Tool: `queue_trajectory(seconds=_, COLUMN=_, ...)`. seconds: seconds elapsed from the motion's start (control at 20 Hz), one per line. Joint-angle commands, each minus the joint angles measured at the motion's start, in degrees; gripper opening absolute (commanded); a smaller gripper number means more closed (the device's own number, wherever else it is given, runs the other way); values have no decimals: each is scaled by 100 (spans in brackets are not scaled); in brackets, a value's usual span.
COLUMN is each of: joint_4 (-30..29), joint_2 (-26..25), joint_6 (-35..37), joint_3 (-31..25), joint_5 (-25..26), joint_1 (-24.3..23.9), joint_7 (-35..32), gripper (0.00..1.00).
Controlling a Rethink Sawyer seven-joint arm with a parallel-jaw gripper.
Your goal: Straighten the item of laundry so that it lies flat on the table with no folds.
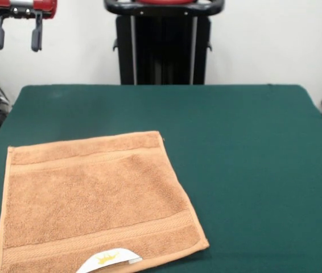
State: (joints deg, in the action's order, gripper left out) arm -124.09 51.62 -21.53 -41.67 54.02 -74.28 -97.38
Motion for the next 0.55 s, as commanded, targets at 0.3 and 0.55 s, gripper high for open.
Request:
queue_trajectory(seconds=0.3, joint_4=517, joint_2=-513, joint_6=-463, joint_3=658, joint_5=635, joint_1=551, joint_7=-266, gripper=100)
queue_trajectory(seconds=0.55, joint_4=577, joint_2=-509, joint_6=-395, joint_3=741, joint_5=617, joint_1=651, joint_7=-353, gripper=100)
